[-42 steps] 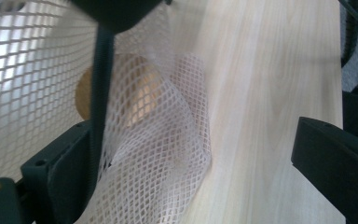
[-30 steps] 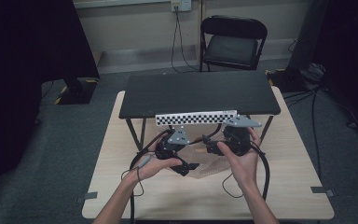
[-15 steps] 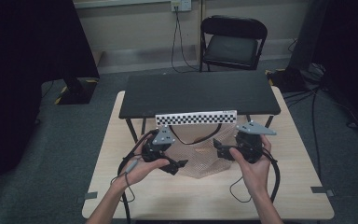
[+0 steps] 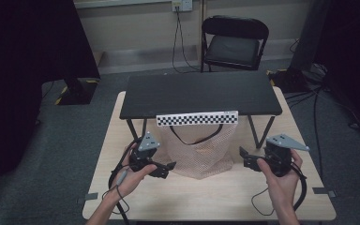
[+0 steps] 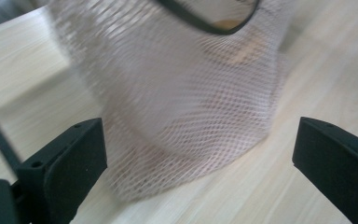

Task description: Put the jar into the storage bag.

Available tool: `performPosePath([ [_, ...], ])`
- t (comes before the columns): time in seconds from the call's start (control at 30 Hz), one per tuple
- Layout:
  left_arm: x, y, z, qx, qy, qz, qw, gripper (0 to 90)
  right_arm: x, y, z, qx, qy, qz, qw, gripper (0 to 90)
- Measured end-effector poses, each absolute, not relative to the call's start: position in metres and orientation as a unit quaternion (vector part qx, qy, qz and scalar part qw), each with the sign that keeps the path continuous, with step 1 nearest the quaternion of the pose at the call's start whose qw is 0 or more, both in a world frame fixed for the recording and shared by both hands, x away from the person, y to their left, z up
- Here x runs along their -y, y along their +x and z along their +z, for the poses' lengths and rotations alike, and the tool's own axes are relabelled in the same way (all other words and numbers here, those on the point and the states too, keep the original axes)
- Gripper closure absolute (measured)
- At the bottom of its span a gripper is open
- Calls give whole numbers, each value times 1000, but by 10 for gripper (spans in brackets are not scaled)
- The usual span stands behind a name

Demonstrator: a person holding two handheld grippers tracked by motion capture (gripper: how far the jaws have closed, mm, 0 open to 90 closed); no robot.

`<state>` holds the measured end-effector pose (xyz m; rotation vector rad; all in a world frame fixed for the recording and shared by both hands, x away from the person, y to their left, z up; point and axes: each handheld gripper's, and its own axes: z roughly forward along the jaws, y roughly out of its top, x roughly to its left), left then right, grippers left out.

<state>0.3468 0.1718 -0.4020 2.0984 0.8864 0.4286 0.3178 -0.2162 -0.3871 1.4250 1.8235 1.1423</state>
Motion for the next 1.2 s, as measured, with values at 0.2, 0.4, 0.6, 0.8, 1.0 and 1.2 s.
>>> performPosePath([
  [0.2, -186, 343, -417, -387, 813, 180, 397, 25, 234, 305, -401, -678, 548, 405, 276, 35],
  [0.4, -191, 339, -440, -419, 806, 193, 371, 22, 242, 292, -422, -689, 553, 382, 270, 42],
  [0.6, -194, 337, -463, -438, 807, 186, 349, 23, 243, 285, -441, -699, 554, 363, 271, 45],
  [0.8, -193, 334, -488, -448, 812, 171, 333, 27, 236, 288, -461, -698, 559, 354, 273, 45],
  [1.0, -193, 336, -505, -459, 813, 156, 321, 36, 235, 293, -483, -700, 572, 337, 262, 45],
  [1.2, -193, 339, -515, -453, 820, 162, 309, 3, 233, 299, -498, -714, 574, 310, 254, 43],
])
